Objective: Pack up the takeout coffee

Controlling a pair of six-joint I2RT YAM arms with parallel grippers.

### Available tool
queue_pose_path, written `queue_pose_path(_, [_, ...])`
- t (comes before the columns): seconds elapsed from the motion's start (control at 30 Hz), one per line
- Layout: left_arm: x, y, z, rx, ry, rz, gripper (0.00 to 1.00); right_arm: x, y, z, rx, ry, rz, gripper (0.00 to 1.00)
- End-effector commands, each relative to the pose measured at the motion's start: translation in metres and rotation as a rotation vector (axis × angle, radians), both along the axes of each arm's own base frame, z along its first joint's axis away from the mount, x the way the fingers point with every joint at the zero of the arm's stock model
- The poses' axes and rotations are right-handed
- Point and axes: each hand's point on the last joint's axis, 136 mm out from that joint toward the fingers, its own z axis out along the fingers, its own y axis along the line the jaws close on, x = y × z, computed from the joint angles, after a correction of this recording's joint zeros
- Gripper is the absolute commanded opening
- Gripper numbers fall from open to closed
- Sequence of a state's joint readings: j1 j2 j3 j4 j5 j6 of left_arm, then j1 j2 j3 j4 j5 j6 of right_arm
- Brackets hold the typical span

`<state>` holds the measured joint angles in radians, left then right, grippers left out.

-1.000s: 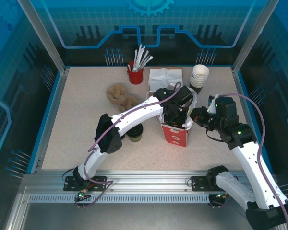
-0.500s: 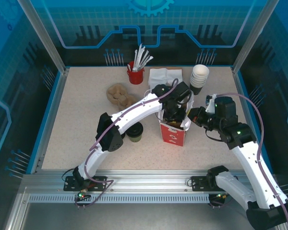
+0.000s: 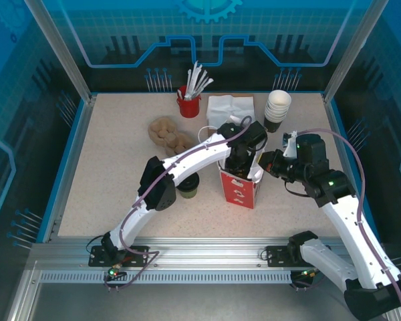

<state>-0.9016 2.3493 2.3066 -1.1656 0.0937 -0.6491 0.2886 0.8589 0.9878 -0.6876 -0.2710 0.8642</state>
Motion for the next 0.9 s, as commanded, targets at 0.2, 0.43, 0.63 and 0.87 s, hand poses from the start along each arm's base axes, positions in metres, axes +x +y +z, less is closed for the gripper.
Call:
queue_pose_path(0.2, [-0.008,-0.005,-0.029,0.003,0.044,0.001,0.28,-0.003,0.007,0.014,0.001,-0.047,0.053,0.0])
queue_pose_path(0.43, [-0.017,-0.003,-0.041,0.008,0.092,0.006,0.28,-0.005,0.006,0.005,-0.03,-0.037,0.065,0.0])
queue_pose_path(0.63, [-0.028,-0.009,-0.051,-0.037,0.148,0.012,0.28,-0.009,0.001,-0.007,-0.081,-0.015,0.075,0.0])
queue_pose_path(0.87, [-0.031,-0.004,-0.07,0.003,0.171,0.016,0.27,-0.01,0.004,-0.014,-0.076,0.012,0.093,0.0])
